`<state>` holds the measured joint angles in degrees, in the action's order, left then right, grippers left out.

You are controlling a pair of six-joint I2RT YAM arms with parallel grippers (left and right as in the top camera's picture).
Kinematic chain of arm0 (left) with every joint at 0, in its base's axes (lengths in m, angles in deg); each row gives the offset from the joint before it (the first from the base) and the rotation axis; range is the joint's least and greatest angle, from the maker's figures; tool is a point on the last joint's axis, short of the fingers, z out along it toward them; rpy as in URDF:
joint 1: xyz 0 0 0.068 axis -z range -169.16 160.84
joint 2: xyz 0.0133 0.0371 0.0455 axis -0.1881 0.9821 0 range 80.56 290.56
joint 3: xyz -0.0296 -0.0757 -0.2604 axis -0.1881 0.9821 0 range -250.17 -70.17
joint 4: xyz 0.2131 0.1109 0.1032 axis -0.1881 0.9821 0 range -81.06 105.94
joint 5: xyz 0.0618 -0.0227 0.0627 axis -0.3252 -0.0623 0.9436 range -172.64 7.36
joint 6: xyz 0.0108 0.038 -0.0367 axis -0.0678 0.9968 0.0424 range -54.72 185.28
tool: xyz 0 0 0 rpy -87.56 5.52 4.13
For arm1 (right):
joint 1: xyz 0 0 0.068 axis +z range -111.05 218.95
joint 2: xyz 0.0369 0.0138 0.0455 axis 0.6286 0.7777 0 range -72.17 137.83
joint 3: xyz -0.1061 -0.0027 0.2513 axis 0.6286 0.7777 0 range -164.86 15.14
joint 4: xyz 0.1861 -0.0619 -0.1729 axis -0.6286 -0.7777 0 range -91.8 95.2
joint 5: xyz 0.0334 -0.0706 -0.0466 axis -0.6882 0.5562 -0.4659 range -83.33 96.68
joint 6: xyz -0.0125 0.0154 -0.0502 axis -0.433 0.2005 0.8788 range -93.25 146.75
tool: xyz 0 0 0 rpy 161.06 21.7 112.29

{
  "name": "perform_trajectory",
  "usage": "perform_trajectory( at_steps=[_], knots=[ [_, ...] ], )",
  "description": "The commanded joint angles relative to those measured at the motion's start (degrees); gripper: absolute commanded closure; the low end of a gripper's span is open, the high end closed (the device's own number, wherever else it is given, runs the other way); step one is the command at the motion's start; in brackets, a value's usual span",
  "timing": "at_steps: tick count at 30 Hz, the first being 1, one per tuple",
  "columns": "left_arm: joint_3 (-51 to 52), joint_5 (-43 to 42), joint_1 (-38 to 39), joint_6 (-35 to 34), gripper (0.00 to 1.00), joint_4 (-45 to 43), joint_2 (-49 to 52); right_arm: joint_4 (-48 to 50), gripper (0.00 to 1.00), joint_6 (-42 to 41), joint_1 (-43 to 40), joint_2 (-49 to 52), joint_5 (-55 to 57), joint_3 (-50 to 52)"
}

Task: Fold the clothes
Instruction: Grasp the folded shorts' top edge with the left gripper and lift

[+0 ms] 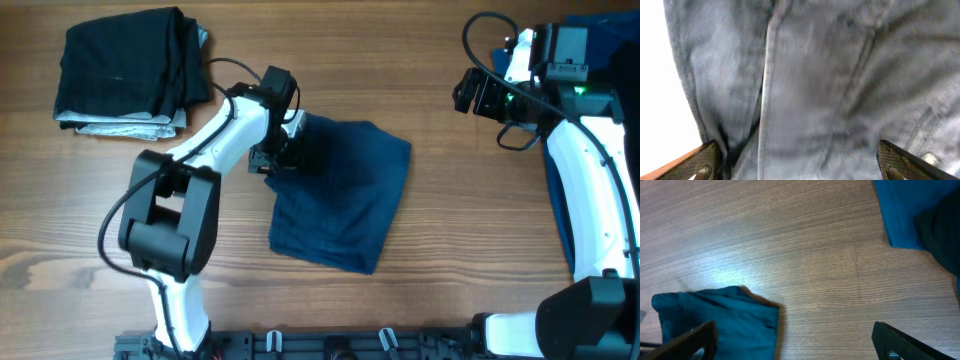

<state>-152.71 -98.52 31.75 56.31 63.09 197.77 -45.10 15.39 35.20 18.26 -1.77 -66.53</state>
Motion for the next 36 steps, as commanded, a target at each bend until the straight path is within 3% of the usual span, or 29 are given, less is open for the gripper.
perform_trajectory(
  at_steps=[1, 9, 17, 23, 24, 28, 32, 34, 35, 36],
  knots=[
    [0.4, 1.8, 0.4, -4.8, 0.00, 2.6, -6.2, 0.1, 0.00, -0.7, 0.0, 0.5, 1.2, 0.4],
    [3.7, 15.6, 6.2, -16.0, 0.00, 0.5, -5.8, 0.1, 0.00, -0.7, 0.0, 0.5, 1.2, 0.4],
    [13.4, 16.4, 7.2, -20.3, 0.00, -10.0, -5.7, 0.1, 0.00, -0.7, 0.0, 0.5, 1.2, 0.4],
    [14.2, 8.8, 7.4, -20.0, 0.02, -11.8, -5.7, 0.1, 0.00, -0.7, 0.0, 0.5, 1.2, 0.4],
    [14.2, 8.4, 7.4, -19.9, 0.05, -12.0, -5.7, 0.1, 0.00, -0.7, 0.0, 0.5, 1.2, 0.4],
    [14.2, 8.0, 7.4, -19.8, 0.36, -12.0, -5.7, 0.1, 0.00, -0.7, 0.0, 0.5, 1.2, 0.4],
    [14.2, 7.8, 7.4, -19.8, 0.43, -12.0, -5.7, 0.1, 0.00, -0.7, 0.0, 0.5, 1.2, 0.4],
    [14.2, 7.8, 7.4, -19.8, 0.62, -12.0, -5.7, 0.1, 0.00, -0.7, 0.0, 0.5, 1.2, 0.4],
    [14.2, 7.8, 7.4, -19.8, 0.82, -12.1, -5.7, 0.1, 0.00, -0.7, 0.0, 0.5, 1.2, 0.4],
    [14.2, 7.8, 7.4, -19.8, 0.92, -12.2, -5.7, 0.1, 0.00, -0.7, 0.0, 0.5, 1.2, 0.4]
  ],
)
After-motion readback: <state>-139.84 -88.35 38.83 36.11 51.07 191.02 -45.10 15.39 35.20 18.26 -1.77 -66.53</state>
